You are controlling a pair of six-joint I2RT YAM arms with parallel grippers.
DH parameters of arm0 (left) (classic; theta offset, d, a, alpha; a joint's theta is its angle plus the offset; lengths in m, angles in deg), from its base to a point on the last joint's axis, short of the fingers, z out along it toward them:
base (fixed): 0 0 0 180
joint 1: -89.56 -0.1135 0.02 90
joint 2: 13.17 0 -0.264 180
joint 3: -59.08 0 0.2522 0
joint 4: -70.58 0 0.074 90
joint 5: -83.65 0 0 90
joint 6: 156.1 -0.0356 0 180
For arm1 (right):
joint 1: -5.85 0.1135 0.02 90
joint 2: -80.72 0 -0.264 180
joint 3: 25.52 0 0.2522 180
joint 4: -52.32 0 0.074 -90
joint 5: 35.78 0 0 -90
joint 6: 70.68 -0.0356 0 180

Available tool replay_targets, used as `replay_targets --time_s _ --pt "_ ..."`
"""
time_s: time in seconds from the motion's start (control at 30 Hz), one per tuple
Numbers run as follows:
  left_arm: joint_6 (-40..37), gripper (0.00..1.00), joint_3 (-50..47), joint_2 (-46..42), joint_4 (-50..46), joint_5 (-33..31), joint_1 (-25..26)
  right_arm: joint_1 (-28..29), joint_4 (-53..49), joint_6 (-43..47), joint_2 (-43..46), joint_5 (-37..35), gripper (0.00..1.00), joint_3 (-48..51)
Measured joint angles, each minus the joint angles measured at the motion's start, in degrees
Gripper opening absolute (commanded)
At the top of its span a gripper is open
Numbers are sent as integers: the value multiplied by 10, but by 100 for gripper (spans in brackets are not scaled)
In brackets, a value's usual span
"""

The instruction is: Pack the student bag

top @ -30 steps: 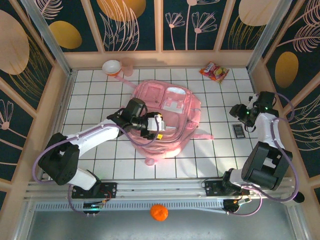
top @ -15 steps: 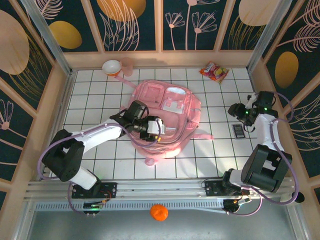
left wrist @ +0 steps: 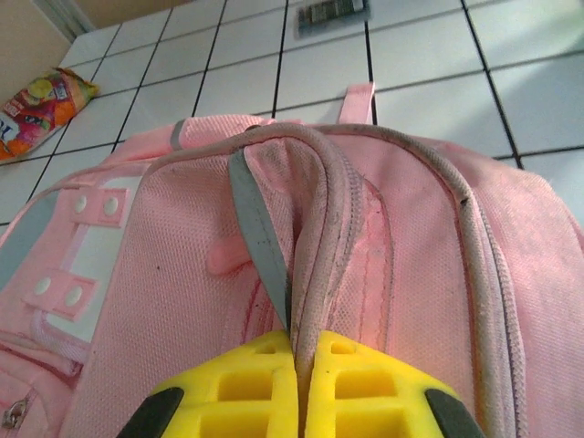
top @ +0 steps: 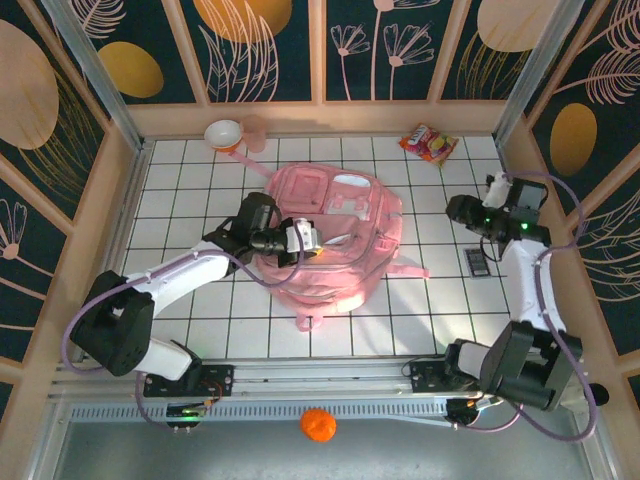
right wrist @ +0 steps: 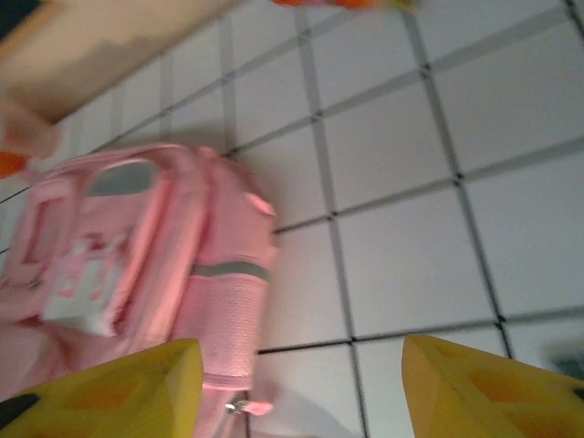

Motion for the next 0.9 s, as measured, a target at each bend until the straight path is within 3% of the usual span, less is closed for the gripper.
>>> replay_targets --time_s 0.2,0.3,0.7,0.9 --pt "14 0 -8 0 15 46 -19 172 166 132 122 79 59 108" --pt "13 0 -8 0 17 53 -21 228 211 214 138 120 56 148" --pt "-28 0 -8 0 8 64 -22 290 191 446 -119 219 54 78" --pt "-33 0 -7 0 6 63 -23 304 119 513 -183 239 44 20"
